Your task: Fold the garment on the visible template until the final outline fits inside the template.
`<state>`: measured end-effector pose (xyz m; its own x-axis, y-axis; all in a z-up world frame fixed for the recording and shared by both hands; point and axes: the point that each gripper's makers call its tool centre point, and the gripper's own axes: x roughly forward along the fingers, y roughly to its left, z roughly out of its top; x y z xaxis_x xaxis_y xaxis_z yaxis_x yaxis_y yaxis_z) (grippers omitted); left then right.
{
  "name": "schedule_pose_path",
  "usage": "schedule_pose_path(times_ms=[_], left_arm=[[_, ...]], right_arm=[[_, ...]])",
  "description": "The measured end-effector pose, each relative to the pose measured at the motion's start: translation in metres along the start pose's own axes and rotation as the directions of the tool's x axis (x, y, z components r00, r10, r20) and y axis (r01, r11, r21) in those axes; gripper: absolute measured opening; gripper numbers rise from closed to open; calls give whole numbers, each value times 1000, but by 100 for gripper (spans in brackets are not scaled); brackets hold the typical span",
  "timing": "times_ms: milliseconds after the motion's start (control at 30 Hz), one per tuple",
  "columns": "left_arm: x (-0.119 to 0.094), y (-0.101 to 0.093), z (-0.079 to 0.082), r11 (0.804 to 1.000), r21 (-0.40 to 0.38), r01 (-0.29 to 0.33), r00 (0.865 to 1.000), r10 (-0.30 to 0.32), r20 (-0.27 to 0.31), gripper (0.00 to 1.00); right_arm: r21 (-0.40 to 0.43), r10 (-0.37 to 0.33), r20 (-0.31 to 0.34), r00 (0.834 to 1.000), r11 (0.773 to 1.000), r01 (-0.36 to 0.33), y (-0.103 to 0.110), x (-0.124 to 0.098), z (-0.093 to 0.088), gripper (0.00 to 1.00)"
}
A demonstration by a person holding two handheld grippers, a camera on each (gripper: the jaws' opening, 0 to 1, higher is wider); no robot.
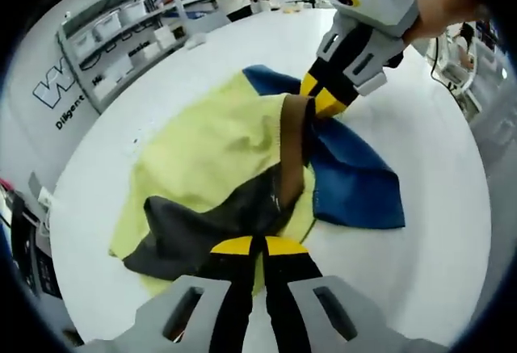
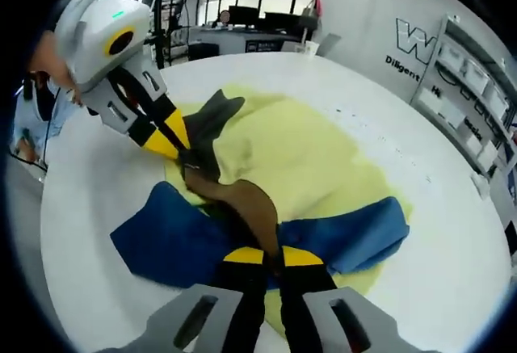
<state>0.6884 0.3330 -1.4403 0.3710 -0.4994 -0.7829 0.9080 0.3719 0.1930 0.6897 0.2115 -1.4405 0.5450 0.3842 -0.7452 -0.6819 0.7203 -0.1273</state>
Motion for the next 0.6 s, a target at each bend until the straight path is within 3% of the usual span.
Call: schedule_pose_path(times_ms=[367, 600], left_arm=[[-13, -27, -4, 998, -22, 65, 997, -66, -32, 1], [-30, -43, 1, 994, -64, 94, 995, -95, -8, 0]], right_arm=[[31, 67, -39, 997, 997, -66, 20, -20, -13, 0], [30, 94, -26, 995, 995, -93, 29, -41, -13, 0]])
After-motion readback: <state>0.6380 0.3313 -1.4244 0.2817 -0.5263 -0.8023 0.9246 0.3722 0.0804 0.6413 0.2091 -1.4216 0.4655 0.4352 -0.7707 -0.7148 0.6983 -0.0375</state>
